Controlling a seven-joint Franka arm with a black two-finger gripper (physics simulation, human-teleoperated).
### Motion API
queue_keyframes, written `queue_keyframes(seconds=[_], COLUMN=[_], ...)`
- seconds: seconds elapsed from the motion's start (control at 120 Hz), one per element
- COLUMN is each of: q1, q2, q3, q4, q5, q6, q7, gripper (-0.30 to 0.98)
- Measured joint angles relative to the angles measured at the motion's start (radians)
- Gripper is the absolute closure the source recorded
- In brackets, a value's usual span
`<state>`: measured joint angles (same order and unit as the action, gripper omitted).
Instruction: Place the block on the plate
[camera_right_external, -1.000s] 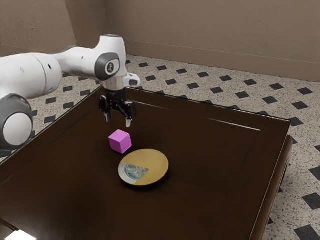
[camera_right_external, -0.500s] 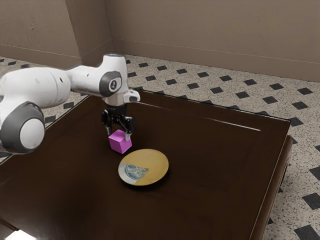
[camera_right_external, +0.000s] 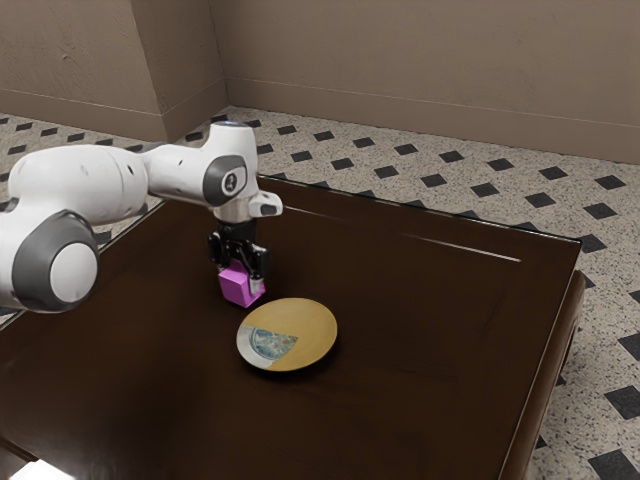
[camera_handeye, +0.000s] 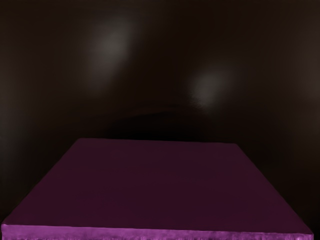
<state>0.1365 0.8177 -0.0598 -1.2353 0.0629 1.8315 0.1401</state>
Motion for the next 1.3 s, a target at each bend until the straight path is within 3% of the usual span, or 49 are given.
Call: queue_keyframes(seconds=[0.233, 0.467, 0.892, 1.3], q1=[-0.001, -0.012, -0.195, -0.224], q2=[-0.029, -0.199, -0.229, -0.438], q3=[0.002, 0.009, 0.019, 0.041], q4=[-0.001, -0.056, -0.078, -0.453], q5=[0.004, -0.002, -0.071, -0.156], q6=[0.001, -0.019, -0.031, 0.078], q7=[0.015, 0.024, 0.030, 0.031], gripper=[0.32, 0.32, 0.32, 0.32])
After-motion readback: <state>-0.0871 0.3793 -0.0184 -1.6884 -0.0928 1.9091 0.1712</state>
